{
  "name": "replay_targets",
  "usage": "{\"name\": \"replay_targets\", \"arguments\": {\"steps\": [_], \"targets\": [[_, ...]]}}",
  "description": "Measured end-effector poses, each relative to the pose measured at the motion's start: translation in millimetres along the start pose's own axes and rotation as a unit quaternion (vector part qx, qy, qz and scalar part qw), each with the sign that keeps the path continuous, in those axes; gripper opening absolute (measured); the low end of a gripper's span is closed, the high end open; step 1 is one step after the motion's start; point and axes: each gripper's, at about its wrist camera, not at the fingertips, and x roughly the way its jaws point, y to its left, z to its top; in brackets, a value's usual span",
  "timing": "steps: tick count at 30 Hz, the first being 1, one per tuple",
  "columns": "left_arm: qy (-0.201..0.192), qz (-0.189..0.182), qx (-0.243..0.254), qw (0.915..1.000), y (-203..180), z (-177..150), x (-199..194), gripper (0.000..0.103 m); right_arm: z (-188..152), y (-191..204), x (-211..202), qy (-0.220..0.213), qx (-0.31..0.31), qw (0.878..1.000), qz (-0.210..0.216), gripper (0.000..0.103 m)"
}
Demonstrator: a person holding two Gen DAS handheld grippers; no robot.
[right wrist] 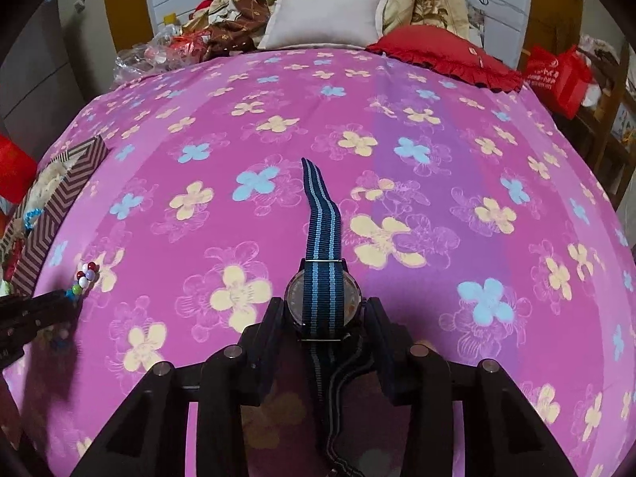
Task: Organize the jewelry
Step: 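Carry the bracelet and watch into the white tray and open both grippers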
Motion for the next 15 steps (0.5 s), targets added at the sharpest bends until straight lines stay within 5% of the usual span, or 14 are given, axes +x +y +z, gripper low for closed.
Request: {"name": "replay_targets", "arguments": {"steps": [8, 15], "targets": [[-0.076, -0.029, -0.067, 0.9944, 39, 4, -76, 0.009, 12, 14, -39, -0.014, 0.022, 0.999, 0.031, 0.037], [-0.147, 0.013, -0.118, 0.982, 94, -13, -149, 0.009, 35, 69, -82, -0.038, 0.001, 0.996, 0.08, 0.037]]}}
